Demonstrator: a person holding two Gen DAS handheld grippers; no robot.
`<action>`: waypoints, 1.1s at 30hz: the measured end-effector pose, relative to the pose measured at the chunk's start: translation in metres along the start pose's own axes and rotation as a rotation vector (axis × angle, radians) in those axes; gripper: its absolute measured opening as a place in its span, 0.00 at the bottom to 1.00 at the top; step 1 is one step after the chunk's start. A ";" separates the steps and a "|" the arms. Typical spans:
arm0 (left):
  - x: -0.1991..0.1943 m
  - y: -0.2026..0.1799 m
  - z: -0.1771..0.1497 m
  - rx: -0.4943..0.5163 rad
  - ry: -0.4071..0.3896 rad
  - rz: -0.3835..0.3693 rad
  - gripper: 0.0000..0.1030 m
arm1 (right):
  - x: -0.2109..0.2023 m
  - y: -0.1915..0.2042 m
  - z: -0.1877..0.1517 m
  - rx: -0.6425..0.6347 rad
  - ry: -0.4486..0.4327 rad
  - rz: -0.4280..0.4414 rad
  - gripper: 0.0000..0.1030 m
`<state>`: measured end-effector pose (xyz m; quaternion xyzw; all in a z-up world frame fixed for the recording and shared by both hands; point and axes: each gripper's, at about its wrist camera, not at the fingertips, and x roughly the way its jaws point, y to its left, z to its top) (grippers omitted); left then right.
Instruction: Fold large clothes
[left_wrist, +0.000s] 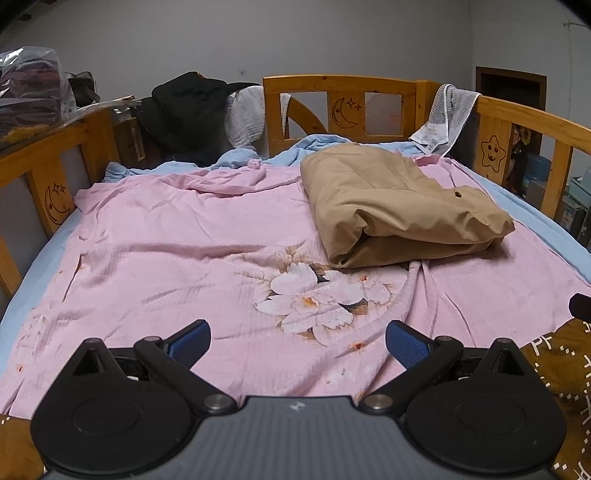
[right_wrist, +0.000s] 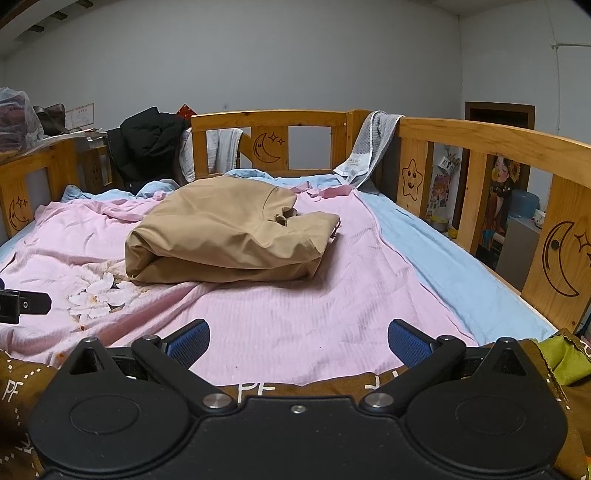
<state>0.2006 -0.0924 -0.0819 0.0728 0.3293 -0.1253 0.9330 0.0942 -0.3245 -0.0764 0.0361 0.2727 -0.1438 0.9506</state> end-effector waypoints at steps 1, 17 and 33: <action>0.000 0.000 0.000 0.000 0.000 0.000 0.99 | 0.000 0.000 0.000 0.000 0.000 0.000 0.99; 0.005 0.000 -0.001 0.000 0.014 -0.005 0.99 | 0.005 -0.003 -0.001 0.008 0.013 -0.006 0.99; 0.012 -0.001 -0.003 0.002 0.037 -0.011 0.99 | 0.012 -0.005 -0.003 0.005 0.037 -0.008 0.99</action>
